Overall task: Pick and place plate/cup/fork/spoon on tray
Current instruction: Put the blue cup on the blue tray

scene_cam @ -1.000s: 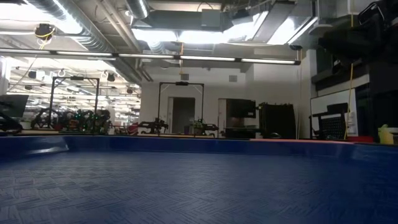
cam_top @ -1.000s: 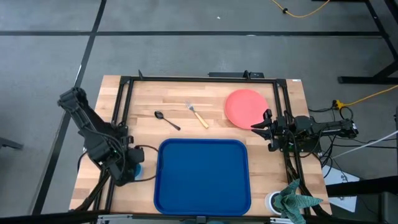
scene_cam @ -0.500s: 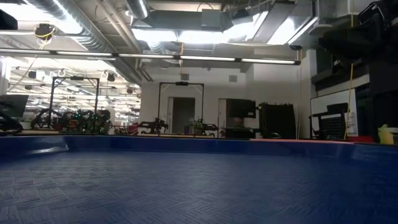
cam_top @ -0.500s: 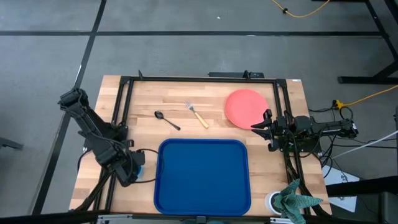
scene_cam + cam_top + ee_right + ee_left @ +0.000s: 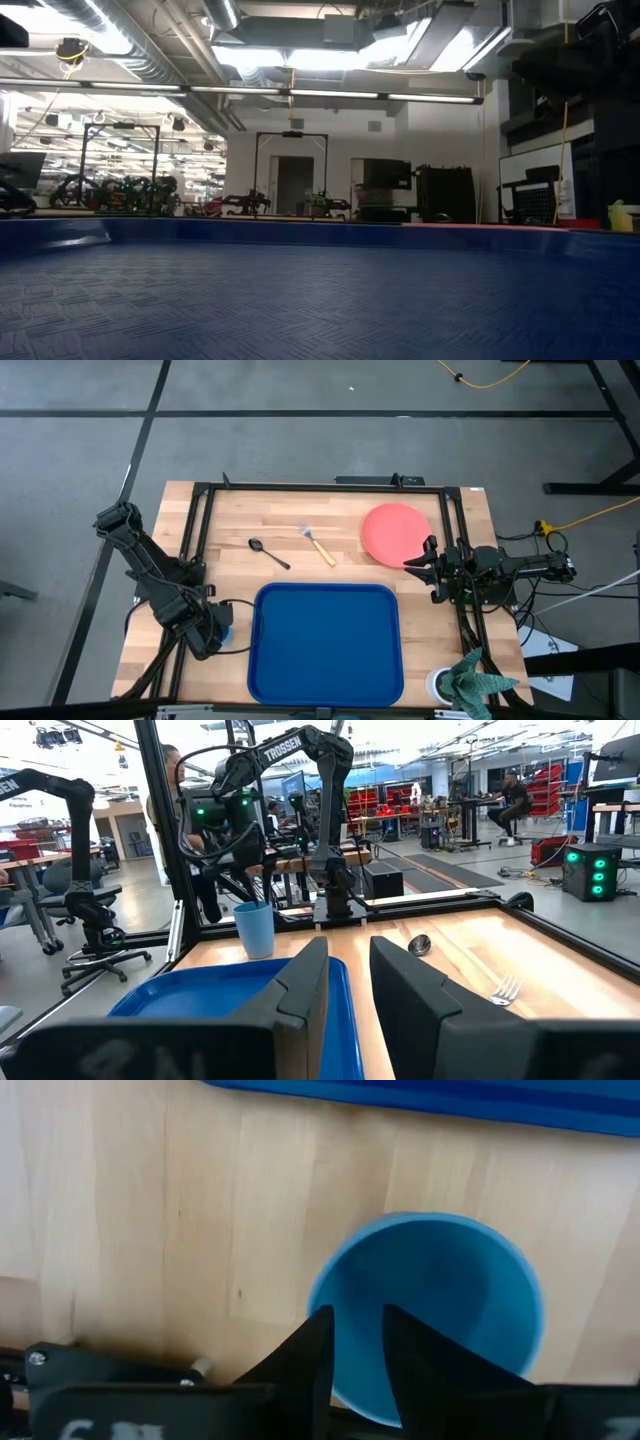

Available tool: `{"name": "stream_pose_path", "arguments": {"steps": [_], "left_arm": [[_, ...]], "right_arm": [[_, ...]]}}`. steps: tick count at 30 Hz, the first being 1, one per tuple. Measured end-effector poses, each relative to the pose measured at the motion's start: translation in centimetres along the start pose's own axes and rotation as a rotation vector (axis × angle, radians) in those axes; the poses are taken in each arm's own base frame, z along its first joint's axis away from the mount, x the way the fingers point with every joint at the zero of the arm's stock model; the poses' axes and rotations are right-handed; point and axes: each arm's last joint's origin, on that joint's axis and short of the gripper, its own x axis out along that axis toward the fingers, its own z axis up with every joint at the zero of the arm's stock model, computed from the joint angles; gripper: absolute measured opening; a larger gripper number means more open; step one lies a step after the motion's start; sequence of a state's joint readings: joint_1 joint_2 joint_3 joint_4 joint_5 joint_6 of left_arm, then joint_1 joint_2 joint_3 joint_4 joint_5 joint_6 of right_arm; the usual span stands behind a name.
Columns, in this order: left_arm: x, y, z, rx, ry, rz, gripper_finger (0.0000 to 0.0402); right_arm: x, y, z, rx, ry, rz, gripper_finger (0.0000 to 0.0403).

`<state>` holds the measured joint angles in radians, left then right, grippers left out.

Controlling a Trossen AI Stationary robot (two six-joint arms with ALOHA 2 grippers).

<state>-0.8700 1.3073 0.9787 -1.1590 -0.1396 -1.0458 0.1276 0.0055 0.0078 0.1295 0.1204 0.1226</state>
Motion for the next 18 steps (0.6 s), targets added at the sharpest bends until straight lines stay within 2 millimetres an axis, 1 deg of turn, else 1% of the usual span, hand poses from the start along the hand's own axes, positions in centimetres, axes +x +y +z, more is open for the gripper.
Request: {"name": "stream_pose_path", "arguments": {"steps": [3, 8, 18], "left_arm": [[0.00, 0.10, -0.02, 0.002, -0.006, 0.015, 0.0080], [-0.01, 0.20, 0.15, 0.003, -0.062, 0.047, 0.0080], [0.20, 0.34, -0.03, 0.026, -0.038, 0.054, 0.0080]], "right_arm": [[0.00, 0.00, 0.00, 0.000, 0.000, 0.000, 0.0084], [0.00, 0.00, 0.00, 0.000, 0.000, 0.000, 0.0084], [0.00, 0.00, 0.00, 0.000, 0.000, 0.000, 0.0084]]}}
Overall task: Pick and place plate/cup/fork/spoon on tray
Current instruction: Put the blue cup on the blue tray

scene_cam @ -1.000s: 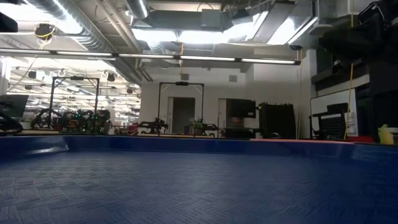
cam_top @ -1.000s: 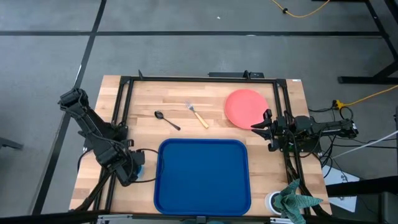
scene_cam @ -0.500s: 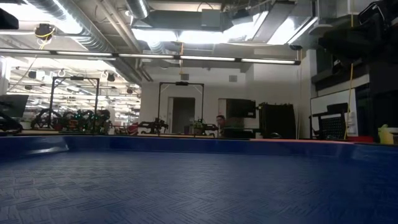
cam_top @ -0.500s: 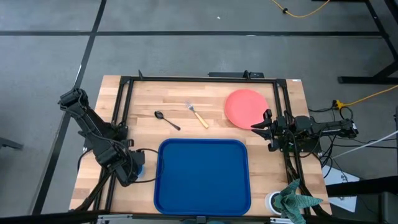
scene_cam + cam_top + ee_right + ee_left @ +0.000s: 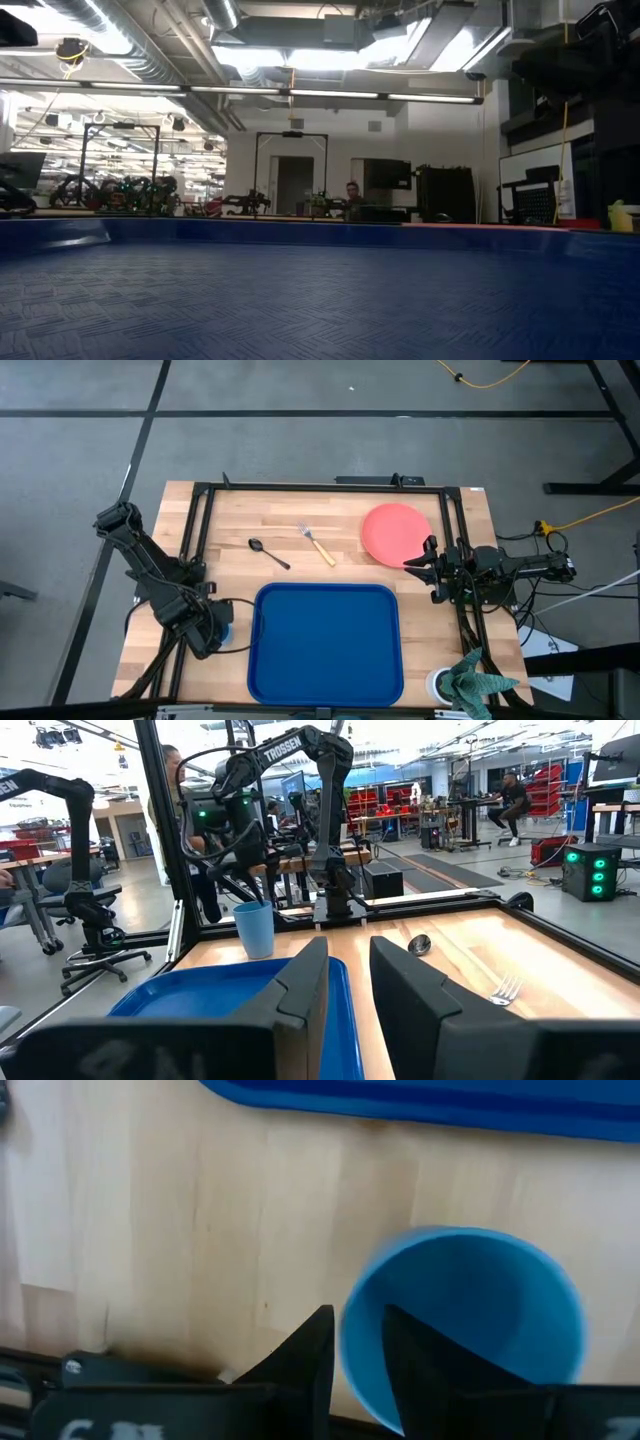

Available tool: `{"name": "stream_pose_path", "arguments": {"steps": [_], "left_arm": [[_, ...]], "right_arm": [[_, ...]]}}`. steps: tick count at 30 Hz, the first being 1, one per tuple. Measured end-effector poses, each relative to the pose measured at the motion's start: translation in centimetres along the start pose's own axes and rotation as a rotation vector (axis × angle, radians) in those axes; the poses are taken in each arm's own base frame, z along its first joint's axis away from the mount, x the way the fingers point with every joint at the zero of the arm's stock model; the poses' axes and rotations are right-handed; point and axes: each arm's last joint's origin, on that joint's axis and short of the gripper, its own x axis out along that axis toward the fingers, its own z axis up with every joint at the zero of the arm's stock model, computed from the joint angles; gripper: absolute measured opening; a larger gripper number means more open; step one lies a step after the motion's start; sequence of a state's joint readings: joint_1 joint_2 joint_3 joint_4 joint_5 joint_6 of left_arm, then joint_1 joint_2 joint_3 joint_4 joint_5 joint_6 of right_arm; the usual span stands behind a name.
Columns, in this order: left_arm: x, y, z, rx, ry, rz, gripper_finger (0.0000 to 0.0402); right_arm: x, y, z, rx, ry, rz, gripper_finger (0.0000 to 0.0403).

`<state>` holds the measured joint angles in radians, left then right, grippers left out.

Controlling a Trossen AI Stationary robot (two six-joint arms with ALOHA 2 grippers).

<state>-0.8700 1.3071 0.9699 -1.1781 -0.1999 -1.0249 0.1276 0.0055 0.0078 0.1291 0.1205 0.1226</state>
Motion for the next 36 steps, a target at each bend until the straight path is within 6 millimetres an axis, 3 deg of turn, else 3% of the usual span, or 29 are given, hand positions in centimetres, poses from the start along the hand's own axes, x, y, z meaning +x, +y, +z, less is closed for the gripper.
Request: {"name": "stream_pose_path", "arguments": {"steps": [13, 21, 28, 31, 36], "left_arm": [[1.8, 0.1, -0.5, 0.013, 0.002, 0.000, 0.0080], [2.8, 0.5, 0.0, -0.035, -0.088, 0.035, 0.0079], [3.2, 1.3, 1.0, -0.098, 0.107, -0.072, 0.0009], [2.6, 1.7, 1.7, -0.074, 0.112, -0.068, 0.0005], [-0.5, 2.2, 3.5, -0.054, 0.017, -0.046, 0.0003]], "right_arm": [[0.0, 0.0, 0.0, 0.000, 0.000, 0.000, 0.0084], [0.0, 0.0, 0.0, 0.000, 0.000, -0.001, 0.0084], [0.0, 0.0, 0.0, -0.002, 0.000, -0.001, 0.0084], [0.0, 0.0, 0.0, -0.017, 0.000, -0.002, 0.0084], [0.0, 0.0, 0.0, -0.027, 0.000, -0.002, 0.0084]]}}
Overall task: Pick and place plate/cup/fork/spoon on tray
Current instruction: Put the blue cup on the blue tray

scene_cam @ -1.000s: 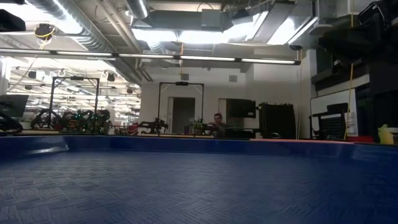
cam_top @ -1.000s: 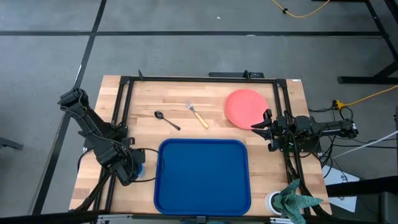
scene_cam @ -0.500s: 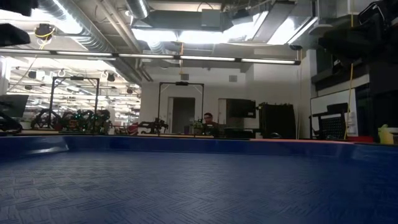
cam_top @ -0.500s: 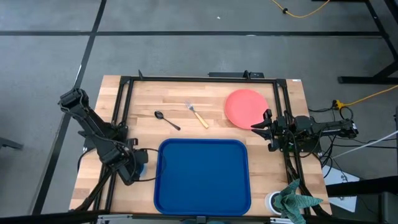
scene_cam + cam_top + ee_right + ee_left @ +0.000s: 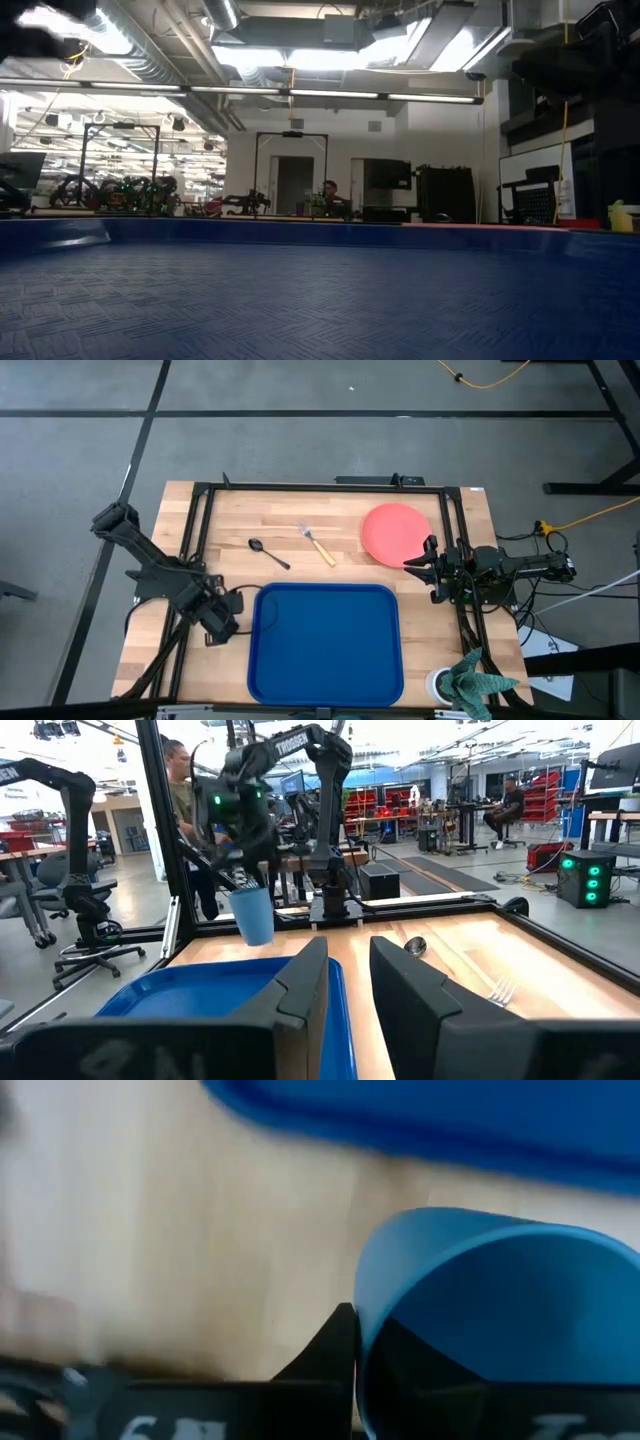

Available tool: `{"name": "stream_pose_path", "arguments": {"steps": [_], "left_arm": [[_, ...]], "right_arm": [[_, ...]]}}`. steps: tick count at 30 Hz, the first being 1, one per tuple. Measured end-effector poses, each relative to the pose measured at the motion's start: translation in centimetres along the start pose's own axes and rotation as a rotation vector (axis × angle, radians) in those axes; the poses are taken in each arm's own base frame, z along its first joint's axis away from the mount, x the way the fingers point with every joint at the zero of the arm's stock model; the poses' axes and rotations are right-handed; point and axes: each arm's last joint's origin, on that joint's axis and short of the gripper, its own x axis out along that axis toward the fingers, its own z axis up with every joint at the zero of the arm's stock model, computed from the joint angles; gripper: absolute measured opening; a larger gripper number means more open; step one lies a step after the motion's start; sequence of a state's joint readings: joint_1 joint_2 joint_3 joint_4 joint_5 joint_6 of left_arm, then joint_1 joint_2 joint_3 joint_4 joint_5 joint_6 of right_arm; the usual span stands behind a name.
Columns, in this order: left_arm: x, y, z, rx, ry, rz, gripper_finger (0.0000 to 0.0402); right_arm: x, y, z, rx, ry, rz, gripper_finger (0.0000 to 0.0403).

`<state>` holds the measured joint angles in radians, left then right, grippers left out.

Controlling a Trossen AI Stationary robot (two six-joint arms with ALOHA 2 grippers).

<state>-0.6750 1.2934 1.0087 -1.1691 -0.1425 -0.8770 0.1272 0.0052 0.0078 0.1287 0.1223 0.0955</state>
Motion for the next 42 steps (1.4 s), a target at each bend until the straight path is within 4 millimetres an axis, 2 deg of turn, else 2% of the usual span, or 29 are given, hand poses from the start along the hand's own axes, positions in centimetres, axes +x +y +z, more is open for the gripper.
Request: {"name": "stream_pose_path", "arguments": {"steps": [6, 10, 13, 20, 23, 28, 35, 42], "left_arm": [[-4.1, -0.2, 3.4, -0.005, -0.304, 0.004, 0.0002], [-4.3, 0.3, 5.5, -0.014, -0.405, -0.036, 0.0002], [-3.3, 1.1, 6.9, -0.021, -0.406, -0.033, 0.0002], [1.0, 3.3, 9.9, -0.091, -0.248, 0.029, 0.0003], [2.7, 3.4, 11.1, -0.113, -0.174, -0.031, 0.0003], [5.0, 2.9, 11.5, -0.107, -0.071, -0.043, 0.0004], [5.5, 2.9, 11.6, -0.108, -0.063, -0.021, 0.0005], [5.5, 3.0, 11.6, -0.075, -0.058, -0.012, 0.0026]], "right_arm": [[0.0, 0.0, 0.0, 0.000, 0.000, 0.000, 0.0084], [0.0, 0.0, 0.0, 0.001, 0.000, 0.001, 0.0084], [0.0, 0.0, 0.0, 0.000, 0.000, 0.001, 0.0084], [0.0, 0.0, 0.0, 0.001, 0.000, 0.002, 0.0084], [0.0, 0.0, 0.0, 0.001, 0.000, 0.002, 0.0084], [0.0, 0.0, 0.0, 0.001, 0.000, 0.002, 0.0084], [0.0, 0.0, 0.0, 0.007, 0.000, 0.002, 0.0084], [0.0, 0.0, 0.0, 0.007, 0.000, 0.002, 0.0084]]}}
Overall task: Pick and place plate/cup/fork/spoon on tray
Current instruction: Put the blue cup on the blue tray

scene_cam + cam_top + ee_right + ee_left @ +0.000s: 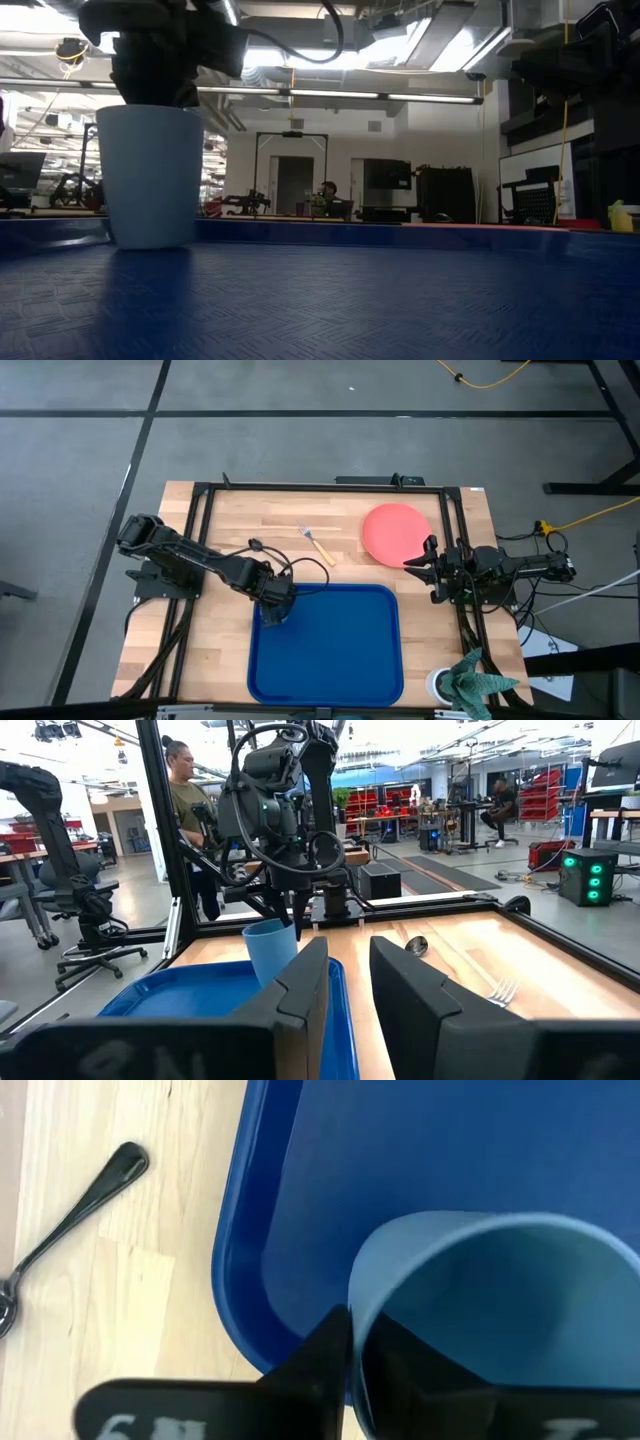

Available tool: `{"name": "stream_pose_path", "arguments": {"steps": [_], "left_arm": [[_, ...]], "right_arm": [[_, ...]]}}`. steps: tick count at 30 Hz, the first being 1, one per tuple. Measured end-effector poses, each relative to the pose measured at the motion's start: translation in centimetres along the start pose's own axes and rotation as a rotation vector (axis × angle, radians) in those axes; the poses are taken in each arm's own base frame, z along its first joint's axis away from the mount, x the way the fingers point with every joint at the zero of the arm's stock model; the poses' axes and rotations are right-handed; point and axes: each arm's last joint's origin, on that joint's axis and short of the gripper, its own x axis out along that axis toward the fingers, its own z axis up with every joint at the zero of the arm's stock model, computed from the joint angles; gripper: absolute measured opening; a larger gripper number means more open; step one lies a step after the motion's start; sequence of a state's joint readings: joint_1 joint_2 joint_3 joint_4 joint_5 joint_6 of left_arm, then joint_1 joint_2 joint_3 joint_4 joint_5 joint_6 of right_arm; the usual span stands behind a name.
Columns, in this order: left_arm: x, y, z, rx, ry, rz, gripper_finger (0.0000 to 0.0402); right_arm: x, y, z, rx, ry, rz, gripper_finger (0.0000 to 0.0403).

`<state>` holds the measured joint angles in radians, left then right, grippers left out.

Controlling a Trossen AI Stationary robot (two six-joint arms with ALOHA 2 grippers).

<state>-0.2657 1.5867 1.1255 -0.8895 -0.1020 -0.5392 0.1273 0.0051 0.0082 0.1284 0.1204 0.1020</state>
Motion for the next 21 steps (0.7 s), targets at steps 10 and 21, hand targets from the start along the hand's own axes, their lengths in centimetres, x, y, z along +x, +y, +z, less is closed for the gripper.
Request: {"name": "stream_pose_path", "arguments": {"steps": [10, 21], "left_arm": [[0.00, 0.00, 0.00, 0.000, 0.000, 0.000, 0.0032], [-0.01, 0.09, 0.06, 0.001, -0.022, 0.035, 0.0035]], "right_arm": [[0.00, 0.00, 0.00, -0.001, 0.000, 0.000, 0.0084], [0.00, 0.00, 0.00, -0.001, 0.000, 0.000, 0.0084]]}}
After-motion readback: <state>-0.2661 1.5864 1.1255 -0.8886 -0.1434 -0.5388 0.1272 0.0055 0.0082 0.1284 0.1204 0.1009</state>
